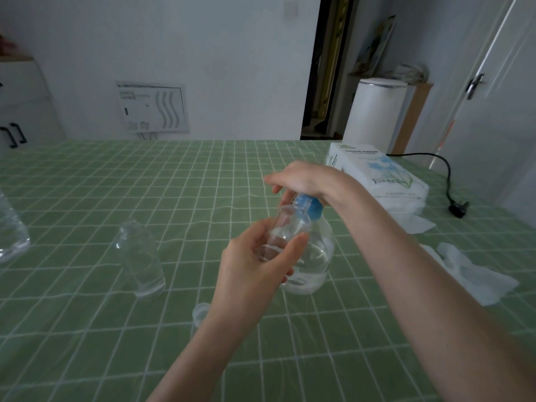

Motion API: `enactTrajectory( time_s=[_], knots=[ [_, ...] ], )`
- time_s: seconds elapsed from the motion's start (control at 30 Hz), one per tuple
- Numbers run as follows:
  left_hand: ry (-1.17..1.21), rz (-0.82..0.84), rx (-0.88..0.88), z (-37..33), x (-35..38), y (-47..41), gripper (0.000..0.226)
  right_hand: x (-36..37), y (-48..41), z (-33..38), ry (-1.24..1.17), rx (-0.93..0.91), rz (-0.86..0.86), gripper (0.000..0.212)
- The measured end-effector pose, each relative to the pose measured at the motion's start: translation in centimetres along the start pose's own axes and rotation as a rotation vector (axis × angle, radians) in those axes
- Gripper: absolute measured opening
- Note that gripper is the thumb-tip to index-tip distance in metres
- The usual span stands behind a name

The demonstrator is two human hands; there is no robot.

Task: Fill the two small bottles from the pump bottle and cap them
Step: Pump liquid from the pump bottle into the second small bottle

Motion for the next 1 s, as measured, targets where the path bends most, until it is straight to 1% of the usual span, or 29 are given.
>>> enactTrajectory(
  time_s=[0.2,0.6,0.7,0.8,1.0],
  knots=[
    [0.011,-0.001,-0.003,0.1,0.0,-0.1,0.035,0.0,0.0,0.0,-0.006,0.000,0.001,0.042],
    [0.043,0.018,-0.018,-0.4,-0.1,-0.2,0.028,-0.6,0.6,1.1,0.071,0.009,0.004,0.043],
    [0.048,0.019,-0.033,-0.3,-0.1,-0.1,0.031,-0.5,0.4,0.9,0.064,0.002,0.005,0.042],
    [0.021,0.025,-0.042,0.0,0.0,0.0,0.041,-0.1,0.2,0.4,0.051,0.004,0.019,0.040],
    [0.021,0.022,-0.047,0.2,0.0,0.0,0.038,0.1,0.1,0.2,0.039,-0.010,0.014,0.040]
  ],
)
Point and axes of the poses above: each hand's wrist, its own y-axis away from the middle knuckle, its own x-axis out of the palm, z = x × y, the point moved 5 cm from there along -y, towards the middle knuckle, and after that the axes turned 14 degrees about -y, right-handed, at the moved point
